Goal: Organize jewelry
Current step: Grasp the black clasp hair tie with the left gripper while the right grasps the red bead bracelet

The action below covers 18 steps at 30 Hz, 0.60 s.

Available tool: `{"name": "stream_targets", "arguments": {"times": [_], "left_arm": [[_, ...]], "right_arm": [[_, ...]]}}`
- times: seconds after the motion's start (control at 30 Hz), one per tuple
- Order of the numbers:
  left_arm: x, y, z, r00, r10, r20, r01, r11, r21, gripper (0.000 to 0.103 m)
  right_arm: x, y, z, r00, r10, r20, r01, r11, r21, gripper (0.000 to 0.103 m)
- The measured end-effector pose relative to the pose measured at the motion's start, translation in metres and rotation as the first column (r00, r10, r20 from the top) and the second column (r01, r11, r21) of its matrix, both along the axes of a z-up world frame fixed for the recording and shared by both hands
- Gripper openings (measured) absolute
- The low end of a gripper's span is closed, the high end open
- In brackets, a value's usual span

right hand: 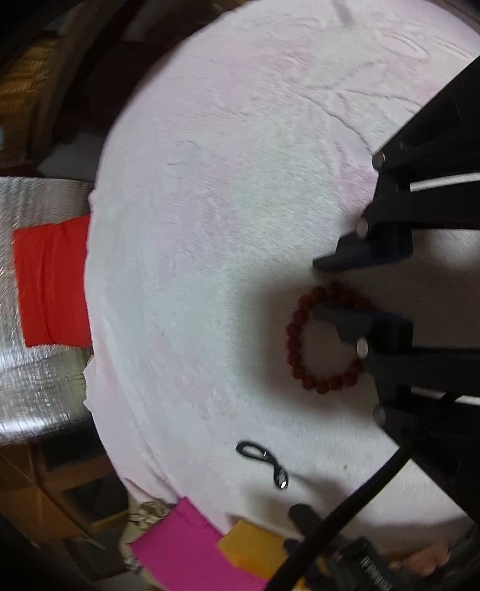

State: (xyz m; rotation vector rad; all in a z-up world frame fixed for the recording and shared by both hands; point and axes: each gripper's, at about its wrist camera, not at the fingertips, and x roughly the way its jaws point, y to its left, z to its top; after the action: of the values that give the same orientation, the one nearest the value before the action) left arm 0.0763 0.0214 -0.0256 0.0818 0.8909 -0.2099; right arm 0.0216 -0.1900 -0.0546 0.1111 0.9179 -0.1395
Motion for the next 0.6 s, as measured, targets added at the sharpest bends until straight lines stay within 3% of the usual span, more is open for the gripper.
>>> {"name": "stream_targets", "arguments": {"times": [0.17,0.4,0.5,0.53,0.6], "left_arm": [[0.014,-0.008,-0.01,0.999,-0.011,-0.041,0.009,0.999,-0.046,0.083],[0.029,-0.011,-0.023,0.998,-0.001,-0.057,-0.004,0.997,-0.075,0.081],[0.032,-0.013,-0.028,0.998,-0.004,-0.066,-0.001,0.997,-0.074,0.062],[0.033,-0.014,-0.031,0.997,-0.013,-0.081,0.006,0.997,-0.077,0.05],[0.035,-0.016,-0.034,0.995,-0.028,-0.093,0.02,0.996,-0.091,0.042]], "right_arm": [[0.001,-0.004,0.002,0.999,-0.013,0.042,0.016,0.997,-0.073,0.011],[0.005,-0.04,0.005,0.994,-0.102,0.035,0.102,0.995,0.022,0.011],[0.006,-0.049,0.004,0.992,-0.124,0.032,0.122,0.991,0.056,0.011],[0.006,-0.05,0.005,0.991,-0.13,0.031,0.127,0.99,0.063,0.011],[0.006,-0.052,0.005,0.99,-0.135,0.029,0.133,0.988,0.073,0.011]]}}
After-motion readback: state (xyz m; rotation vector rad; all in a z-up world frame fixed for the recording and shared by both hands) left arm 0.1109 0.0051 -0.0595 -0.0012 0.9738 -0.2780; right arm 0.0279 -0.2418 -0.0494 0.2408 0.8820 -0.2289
